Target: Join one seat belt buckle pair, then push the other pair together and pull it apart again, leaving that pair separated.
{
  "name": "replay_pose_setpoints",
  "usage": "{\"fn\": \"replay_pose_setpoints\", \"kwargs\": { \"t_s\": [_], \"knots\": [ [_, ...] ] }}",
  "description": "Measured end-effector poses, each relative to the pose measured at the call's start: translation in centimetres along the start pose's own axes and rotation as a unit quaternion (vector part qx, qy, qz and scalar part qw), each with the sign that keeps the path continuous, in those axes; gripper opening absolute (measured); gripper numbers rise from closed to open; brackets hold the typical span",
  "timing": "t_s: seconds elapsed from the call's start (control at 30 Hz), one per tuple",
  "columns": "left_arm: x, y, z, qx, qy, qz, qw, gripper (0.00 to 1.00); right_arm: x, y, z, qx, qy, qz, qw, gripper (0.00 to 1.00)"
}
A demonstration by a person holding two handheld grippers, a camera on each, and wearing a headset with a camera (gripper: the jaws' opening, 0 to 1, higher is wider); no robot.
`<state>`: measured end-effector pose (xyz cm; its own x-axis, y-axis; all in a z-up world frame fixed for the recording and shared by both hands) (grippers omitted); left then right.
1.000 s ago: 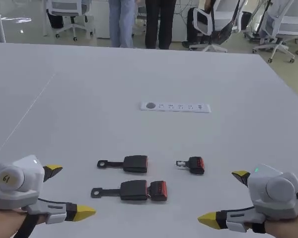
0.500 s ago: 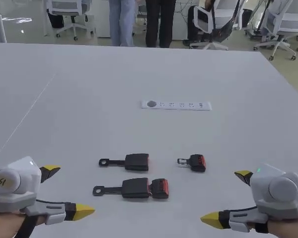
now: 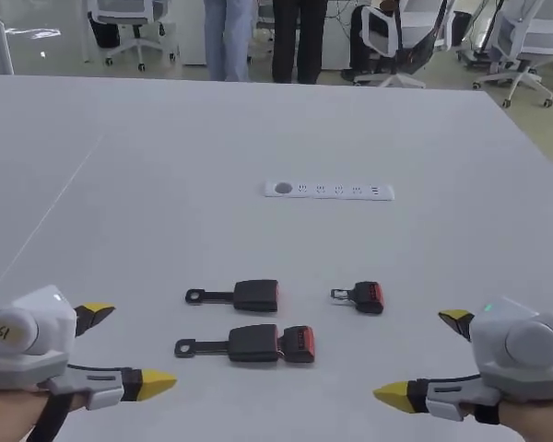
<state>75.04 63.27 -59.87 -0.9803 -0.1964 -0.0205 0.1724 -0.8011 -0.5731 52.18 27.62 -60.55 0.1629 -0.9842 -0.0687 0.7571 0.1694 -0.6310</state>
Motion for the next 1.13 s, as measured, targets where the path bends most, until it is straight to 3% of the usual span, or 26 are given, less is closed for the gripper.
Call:
{"fn": "replay_pose_setpoints", "kwargs": {
  "t_s": [0.3, 1.13],
  "knots": [
    [-0.03, -0.17, -0.07, -0.004, 0.005, 0.009, 0.9999, 0.94, 0.07, -0.30, -0.12, -0.002, -0.002, -0.003, 1.0000, 0.97],
    [0.24, -0.19, -0.34, -0.007, 0.009, 0.002, 0.9999, 0.96, 0.31, -0.65, 0.33, 0.005, -0.001, -0.009, 0.9999, 0.97]
  ]
}}
Point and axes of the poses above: the centre of the closed fingertips' face, and the gripper's own axes: y roughly forward along the fingers, x roughly to its right, z roughly out of its top, the point moved 9 cm from there along -y, roughly backward along the fingers, and after that the axes turned 6 degrees about y, right-handed, at the moved point
